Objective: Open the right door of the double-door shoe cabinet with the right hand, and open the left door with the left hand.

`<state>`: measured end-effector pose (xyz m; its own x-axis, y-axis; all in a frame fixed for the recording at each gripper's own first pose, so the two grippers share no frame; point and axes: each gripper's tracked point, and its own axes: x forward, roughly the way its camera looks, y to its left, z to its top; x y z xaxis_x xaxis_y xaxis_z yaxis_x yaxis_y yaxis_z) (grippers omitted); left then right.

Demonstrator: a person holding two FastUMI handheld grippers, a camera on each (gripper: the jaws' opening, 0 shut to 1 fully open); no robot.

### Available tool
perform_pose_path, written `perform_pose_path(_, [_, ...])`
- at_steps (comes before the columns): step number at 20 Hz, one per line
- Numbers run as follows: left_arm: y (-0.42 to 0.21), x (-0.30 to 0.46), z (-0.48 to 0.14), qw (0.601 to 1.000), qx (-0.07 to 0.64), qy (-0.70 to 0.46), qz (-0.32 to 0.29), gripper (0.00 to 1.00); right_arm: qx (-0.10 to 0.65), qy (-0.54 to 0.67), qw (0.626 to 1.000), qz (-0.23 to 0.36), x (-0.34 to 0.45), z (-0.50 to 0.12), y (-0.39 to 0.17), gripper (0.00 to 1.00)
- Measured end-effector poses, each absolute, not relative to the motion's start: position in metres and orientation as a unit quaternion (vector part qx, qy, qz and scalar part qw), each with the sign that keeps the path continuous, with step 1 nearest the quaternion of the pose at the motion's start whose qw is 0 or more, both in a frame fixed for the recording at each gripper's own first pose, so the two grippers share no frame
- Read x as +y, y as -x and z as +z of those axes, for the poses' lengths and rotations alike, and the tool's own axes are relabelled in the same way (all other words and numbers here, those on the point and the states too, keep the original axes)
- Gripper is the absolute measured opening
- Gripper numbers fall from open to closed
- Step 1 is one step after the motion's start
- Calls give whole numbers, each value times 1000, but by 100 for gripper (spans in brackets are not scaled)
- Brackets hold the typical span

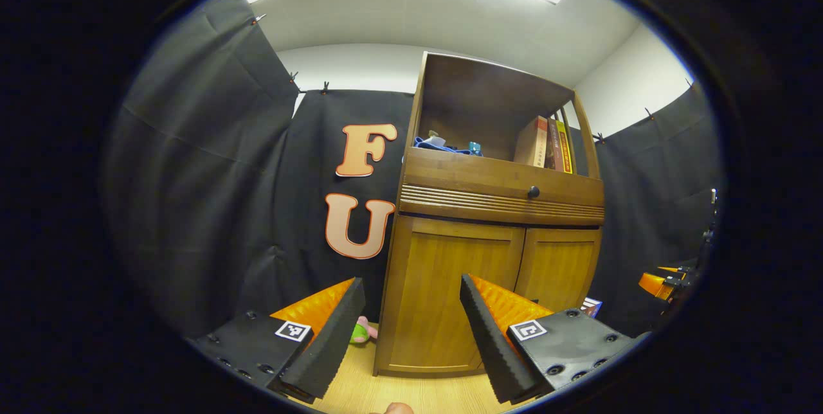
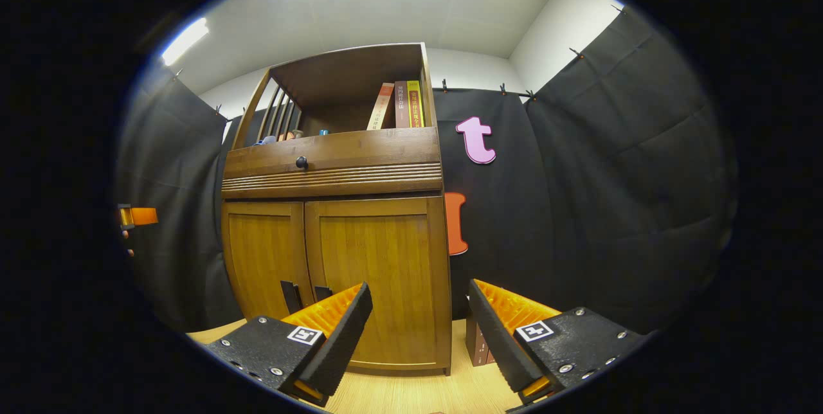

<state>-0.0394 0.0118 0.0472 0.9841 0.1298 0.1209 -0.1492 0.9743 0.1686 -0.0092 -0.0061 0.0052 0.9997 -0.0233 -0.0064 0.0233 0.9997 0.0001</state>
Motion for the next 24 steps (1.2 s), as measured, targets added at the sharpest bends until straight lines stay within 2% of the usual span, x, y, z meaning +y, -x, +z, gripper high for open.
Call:
perform_pose_path(8, [57,-6,50,992,-63,-93,59,95,0,20,1000,-10,1,14,22,94])
perform_pose_path(11, [62,-2,54,989,-75,-106,71,99,2,32,999,-12,-1,9,23,94])
perform_pose_path(12, [62,-2,53,988,-76,-113,74,94,2,35,999,-16,-3,7,23,94])
perform_pose_path(18, [52,-10,46,989,-66,-120,60,95,20,32,999,-25,3,-28,7,94])
perform_pose_path(20, [50,-7,44,989,-66,-120,61,98,25,27,999,-21,12,-43,-1,94])
perform_pose_path(24, [49,5,37,990,-59,-110,72,96,39,23,999,-1,38,-78,-15,94])
